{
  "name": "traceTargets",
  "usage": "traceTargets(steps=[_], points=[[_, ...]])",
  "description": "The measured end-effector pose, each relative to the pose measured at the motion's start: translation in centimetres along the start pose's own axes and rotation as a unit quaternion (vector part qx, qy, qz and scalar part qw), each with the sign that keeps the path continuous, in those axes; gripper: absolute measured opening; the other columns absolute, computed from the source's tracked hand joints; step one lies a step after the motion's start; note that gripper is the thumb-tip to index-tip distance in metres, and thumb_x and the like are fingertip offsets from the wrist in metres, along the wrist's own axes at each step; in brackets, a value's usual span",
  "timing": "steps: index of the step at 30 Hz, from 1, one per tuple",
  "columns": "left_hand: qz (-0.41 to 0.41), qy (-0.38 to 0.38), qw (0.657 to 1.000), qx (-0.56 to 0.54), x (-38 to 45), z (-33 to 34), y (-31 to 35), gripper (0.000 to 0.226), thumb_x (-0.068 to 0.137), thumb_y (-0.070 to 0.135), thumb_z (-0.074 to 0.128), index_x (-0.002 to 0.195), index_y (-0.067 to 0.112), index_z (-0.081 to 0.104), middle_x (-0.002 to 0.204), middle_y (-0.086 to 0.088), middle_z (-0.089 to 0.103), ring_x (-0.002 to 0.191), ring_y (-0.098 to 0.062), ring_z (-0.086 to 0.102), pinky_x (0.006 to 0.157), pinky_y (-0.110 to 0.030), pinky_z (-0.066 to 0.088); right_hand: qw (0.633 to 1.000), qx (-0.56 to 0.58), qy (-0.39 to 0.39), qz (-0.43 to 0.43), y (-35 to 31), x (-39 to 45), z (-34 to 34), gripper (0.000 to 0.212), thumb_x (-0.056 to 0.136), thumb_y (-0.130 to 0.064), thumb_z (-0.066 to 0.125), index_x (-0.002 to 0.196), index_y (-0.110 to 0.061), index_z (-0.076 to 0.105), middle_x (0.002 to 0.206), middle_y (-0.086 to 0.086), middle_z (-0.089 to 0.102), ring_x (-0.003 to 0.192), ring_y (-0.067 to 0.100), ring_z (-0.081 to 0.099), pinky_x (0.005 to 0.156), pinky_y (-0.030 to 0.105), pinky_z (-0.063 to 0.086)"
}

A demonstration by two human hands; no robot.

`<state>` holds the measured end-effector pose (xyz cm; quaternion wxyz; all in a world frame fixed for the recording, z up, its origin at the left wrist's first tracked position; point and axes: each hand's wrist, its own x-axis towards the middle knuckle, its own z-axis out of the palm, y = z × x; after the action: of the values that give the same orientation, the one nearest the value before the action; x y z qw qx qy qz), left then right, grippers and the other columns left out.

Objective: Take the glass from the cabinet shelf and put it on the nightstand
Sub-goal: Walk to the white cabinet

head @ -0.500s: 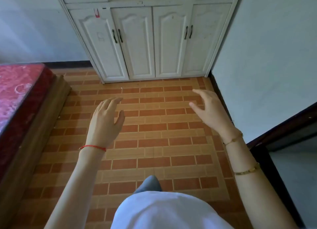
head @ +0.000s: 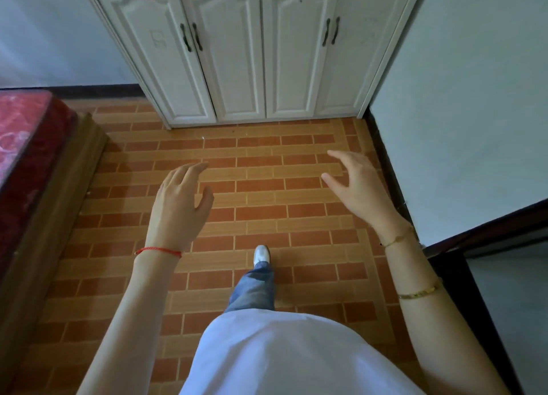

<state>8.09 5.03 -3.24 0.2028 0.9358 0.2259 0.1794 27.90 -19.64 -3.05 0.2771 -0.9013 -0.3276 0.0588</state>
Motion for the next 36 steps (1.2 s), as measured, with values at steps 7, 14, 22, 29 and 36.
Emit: traceTargets(steps=[7,14,22,29,36], points=[[-0.006,0.003,1.0,-0.005,12.3,0.8,-3.1,0.041,0.093,0.014,0.054,0.134,0.009,0.052,0.129,-0.011,0.06,0.123,-0.028,0.051,0.104,-0.045,0.045,1.0,0.01,0.001,0.011,-0.9,12.5,0.3,0.052,0.095,-0.033,0.058,0.143,-0.018,0.046,0.146,0.002,0.049,0.139,0.018,0.04,0.109,0.027,0.029],[0.015,0.002,1.0,0.007,23.5,1.3,-6.4,0.039,0.094,0.02,0.054,0.132,0.012,0.051,0.129,-0.011,0.06,0.122,-0.028,0.052,0.101,-0.041,0.045,0.999,0.011,0.035,0.006,-2.4,23.8,0.6,0.052,0.095,-0.035,0.058,0.143,-0.017,0.047,0.144,0.001,0.051,0.137,0.017,0.041,0.109,0.024,0.028],[0.007,-0.021,1.0,-0.009,33.5,3.2,-8.4,0.042,0.092,0.017,0.055,0.133,0.012,0.053,0.129,-0.009,0.06,0.121,-0.028,0.053,0.102,-0.043,0.046,0.999,0.008,0.017,0.03,-1.1,33.0,2.3,0.053,0.095,-0.036,0.058,0.144,-0.021,0.045,0.146,0.0,0.048,0.139,0.017,0.039,0.106,0.023,0.026],[0.006,-0.027,1.0,-0.014,44.0,7.0,-9.2,0.042,0.093,0.016,0.054,0.134,0.013,0.052,0.13,-0.009,0.059,0.122,-0.028,0.053,0.1,-0.044,0.047,0.999,0.015,0.015,0.025,2.1,44.0,2.9,0.052,0.095,-0.034,0.058,0.142,-0.016,0.047,0.142,0.004,0.052,0.136,0.02,0.043,0.106,0.024,0.028],[-0.012,-0.003,1.0,-0.01,57.4,9.7,-8.4,0.042,0.094,0.019,0.053,0.136,0.014,0.05,0.133,-0.01,0.057,0.126,-0.028,0.05,0.103,-0.042,0.044,0.999,0.034,0.018,-0.006,4.9,59.0,0.2,0.052,0.096,-0.033,0.058,0.143,-0.015,0.046,0.144,0.004,0.05,0.138,0.019,0.038,0.108,0.022,0.024]])
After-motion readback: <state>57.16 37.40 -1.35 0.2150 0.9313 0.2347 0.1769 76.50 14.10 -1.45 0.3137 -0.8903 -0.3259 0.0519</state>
